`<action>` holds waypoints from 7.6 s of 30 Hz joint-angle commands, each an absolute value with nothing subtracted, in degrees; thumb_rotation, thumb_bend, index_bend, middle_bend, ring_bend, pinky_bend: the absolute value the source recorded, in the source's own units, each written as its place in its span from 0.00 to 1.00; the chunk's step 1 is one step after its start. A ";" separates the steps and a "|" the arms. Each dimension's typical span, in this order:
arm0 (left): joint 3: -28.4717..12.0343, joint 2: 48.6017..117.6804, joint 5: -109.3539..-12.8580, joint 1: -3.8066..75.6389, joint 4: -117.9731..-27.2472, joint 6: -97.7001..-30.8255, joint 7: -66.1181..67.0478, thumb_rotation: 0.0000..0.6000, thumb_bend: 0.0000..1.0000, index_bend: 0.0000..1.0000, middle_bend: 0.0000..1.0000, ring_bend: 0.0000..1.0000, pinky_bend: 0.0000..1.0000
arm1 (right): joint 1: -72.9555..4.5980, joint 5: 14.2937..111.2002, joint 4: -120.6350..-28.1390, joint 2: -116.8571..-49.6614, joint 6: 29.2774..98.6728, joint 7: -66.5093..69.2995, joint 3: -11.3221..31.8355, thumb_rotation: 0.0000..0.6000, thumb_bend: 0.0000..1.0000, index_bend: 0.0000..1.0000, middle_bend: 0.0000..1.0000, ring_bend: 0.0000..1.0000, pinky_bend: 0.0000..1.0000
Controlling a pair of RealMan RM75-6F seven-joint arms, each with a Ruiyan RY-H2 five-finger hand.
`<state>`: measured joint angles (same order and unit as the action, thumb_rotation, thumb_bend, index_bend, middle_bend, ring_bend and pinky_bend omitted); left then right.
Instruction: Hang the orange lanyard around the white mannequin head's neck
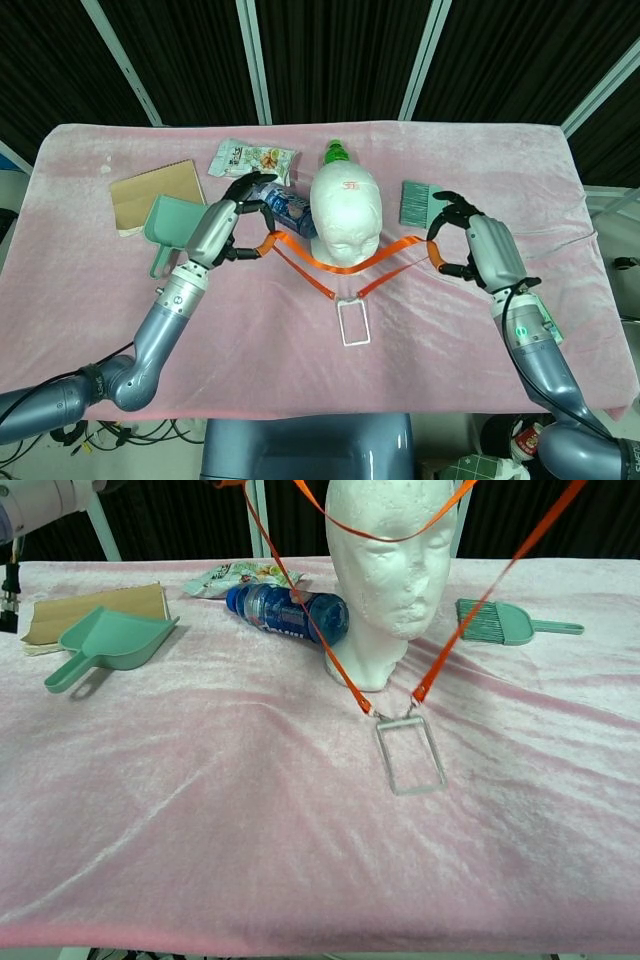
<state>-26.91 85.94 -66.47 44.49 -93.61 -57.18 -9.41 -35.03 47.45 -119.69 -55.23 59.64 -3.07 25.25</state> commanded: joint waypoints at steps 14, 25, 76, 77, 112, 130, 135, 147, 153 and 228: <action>-31.12 91.75 -62.67 49.64 -84.10 -57.03 -15.69 1.00 0.40 0.61 0.14 0.00 0.00 | -46.22 32.03 -108.16 -54.88 49.11 -2.42 29.82 1.00 0.52 0.73 0.18 0.24 0.28; -33.82 97.03 -58.07 53.35 -74.38 -56.10 -19.16 1.00 0.38 0.61 0.16 0.00 0.00 | -50.55 28.80 -95.70 -57.73 41.13 1.98 30.47 1.00 0.52 0.73 0.18 0.24 0.28; -34.17 119.40 -51.81 66.70 -25.04 -41.76 -24.89 1.00 0.01 0.24 0.04 0.00 0.00 | -63.61 28.34 -53.10 -82.60 24.04 4.09 21.35 1.00 0.21 0.32 0.12 0.19 0.24; -34.04 119.12 -51.88 66.67 -25.20 -41.61 -24.34 1.00 0.01 0.22 0.03 0.00 0.00 | -63.56 28.51 -53.10 -82.40 23.71 4.29 21.44 1.00 0.17 0.27 0.11 0.18 0.23; -11.68 75.08 -65.93 27.34 -99.48 -81.97 6.94 1.00 0.02 0.19 0.02 0.00 0.00 | -31.99 44.95 -102.06 -49.03 44.17 7.79 11.82 1.00 0.51 0.29 0.84 0.87 0.88; 0.30 67.81 -74.02 11.61 -98.06 -89.06 -3.02 1.00 0.04 0.19 0.02 0.00 0.00 | -30.03 51.74 -105.83 -60.05 42.42 12.15 9.52 1.00 0.58 0.19 0.90 0.93 0.95; 0.14 67.98 -74.96 11.33 -97.49 -88.32 -3.17 1.00 0.04 0.19 0.02 0.00 0.00 | -33.24 50.29 -104.03 -64.72 38.90 12.38 10.39 1.00 0.59 0.17 0.91 0.94 0.95; -1.70 67.51 -73.65 10.39 -97.71 -86.90 -4.02 1.00 0.05 0.19 0.02 0.00 0.00 | -40.62 42.87 -100.39 -72.97 36.48 8.83 10.67 1.00 0.62 0.16 0.91 0.94 0.95; -2.27 67.60 -73.84 9.95 -97.64 -86.71 -3.86 1.00 0.05 0.19 0.02 0.00 0.00 | -43.81 38.12 -98.96 -75.94 36.80 6.25 9.92 1.00 0.64 0.17 0.91 0.94 0.95; -7.80 67.68 -73.58 6.27 -98.90 -84.58 -3.22 1.00 0.05 0.20 0.01 0.00 0.00 | -48.78 32.90 -106.56 -77.47 39.44 -0.51 1.12 1.00 0.66 0.60 0.95 1.00 0.98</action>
